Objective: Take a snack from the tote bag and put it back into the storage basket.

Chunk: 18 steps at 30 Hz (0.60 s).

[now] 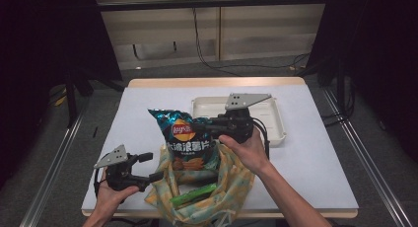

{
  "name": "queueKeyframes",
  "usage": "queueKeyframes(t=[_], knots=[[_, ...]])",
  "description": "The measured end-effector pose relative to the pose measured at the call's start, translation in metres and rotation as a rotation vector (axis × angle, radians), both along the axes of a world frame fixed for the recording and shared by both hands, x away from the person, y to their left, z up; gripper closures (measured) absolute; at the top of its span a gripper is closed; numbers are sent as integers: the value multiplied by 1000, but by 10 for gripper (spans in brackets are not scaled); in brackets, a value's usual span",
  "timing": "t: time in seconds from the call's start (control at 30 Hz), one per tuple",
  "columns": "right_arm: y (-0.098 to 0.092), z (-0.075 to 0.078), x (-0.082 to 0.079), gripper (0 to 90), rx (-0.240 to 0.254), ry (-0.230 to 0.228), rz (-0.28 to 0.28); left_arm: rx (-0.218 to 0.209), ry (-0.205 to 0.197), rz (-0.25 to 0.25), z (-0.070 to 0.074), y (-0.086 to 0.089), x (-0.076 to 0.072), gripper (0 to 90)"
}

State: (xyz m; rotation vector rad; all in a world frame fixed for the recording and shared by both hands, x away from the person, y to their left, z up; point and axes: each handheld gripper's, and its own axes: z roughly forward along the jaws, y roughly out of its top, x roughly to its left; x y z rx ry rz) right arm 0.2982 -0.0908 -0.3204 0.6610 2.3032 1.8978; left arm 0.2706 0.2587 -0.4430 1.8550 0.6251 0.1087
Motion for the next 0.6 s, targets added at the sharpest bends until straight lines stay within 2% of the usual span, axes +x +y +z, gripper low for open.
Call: queueKeyframes(t=[0.2, 0.3, 0.5, 0.53, 0.6], knots=[[-8, 15, 0, 841, 31, -30, -6, 6, 3, -4, 0, -1, 0, 171], [-10, 20, -2, 841, 39, -39, -6, 3, 0, -13, 0, 0, 0, 227], [-11, 29, -4, 841, 63, -57, -3, 6, 4, -16, -1, 0, 1, 273], [-11, 34, -5, 841, 67, -72, -5, 11, 4, -14, -1, 1, 1, 283], [-11, 37, -6, 841, 59, -78, -7, 9, 5, -23, -1, 1, 1, 303]])
